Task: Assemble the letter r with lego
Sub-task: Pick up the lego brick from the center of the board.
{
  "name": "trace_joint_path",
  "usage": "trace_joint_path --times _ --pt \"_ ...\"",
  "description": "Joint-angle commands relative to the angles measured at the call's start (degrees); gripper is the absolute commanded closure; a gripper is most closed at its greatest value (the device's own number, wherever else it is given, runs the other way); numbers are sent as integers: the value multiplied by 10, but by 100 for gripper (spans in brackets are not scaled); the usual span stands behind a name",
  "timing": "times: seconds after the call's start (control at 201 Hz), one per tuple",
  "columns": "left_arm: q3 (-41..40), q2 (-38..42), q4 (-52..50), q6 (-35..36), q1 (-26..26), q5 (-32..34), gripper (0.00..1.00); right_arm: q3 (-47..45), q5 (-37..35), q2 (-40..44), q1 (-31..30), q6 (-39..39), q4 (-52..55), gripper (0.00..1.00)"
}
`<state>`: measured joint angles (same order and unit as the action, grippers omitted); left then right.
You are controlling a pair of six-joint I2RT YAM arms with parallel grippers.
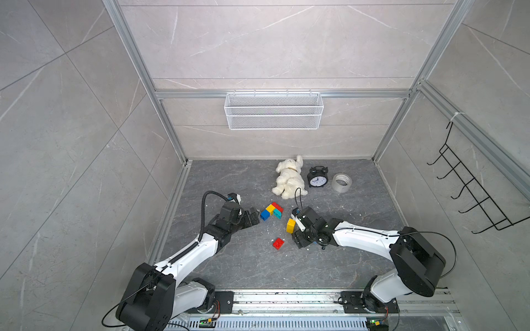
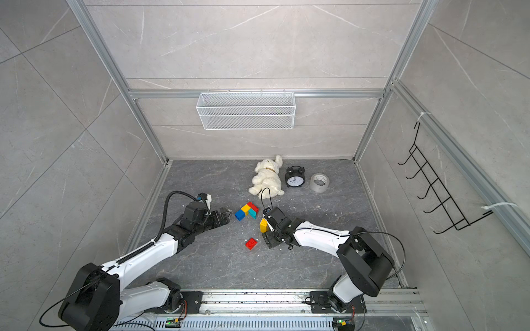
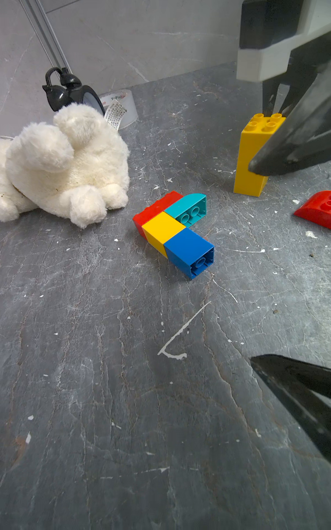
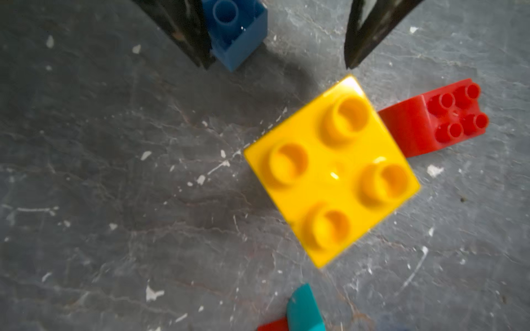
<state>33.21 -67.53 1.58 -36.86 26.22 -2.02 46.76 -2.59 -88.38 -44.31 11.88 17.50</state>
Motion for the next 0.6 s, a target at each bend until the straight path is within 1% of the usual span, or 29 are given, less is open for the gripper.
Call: trace_joint_path --times 0.0,0.169,0.304,0.383,0.448,0.488,0.592 --pt "6 20 1 15 -2 15 0 -7 -11 26 1 25 39 28" --pt "10 5 7 21 -3 9 0 -10 -20 51 1 54 76 31" --pt "15 -10 17 20 -2 -2 0 2 -44 32 1 96 123 35" --pt "16 -16 21 20 -2 -5 0 -1 -52 34 1 117 133 35" --pt "16 -19 24 20 -2 -6 0 -4 -75 45 1 131 135 32" --pt "16 -22 24 20 -2 -8 0 -3 -94 52 2 141 142 29" --pt "18 -23 22 21 -2 -11 0 3 -131 67 2 181 159 15"
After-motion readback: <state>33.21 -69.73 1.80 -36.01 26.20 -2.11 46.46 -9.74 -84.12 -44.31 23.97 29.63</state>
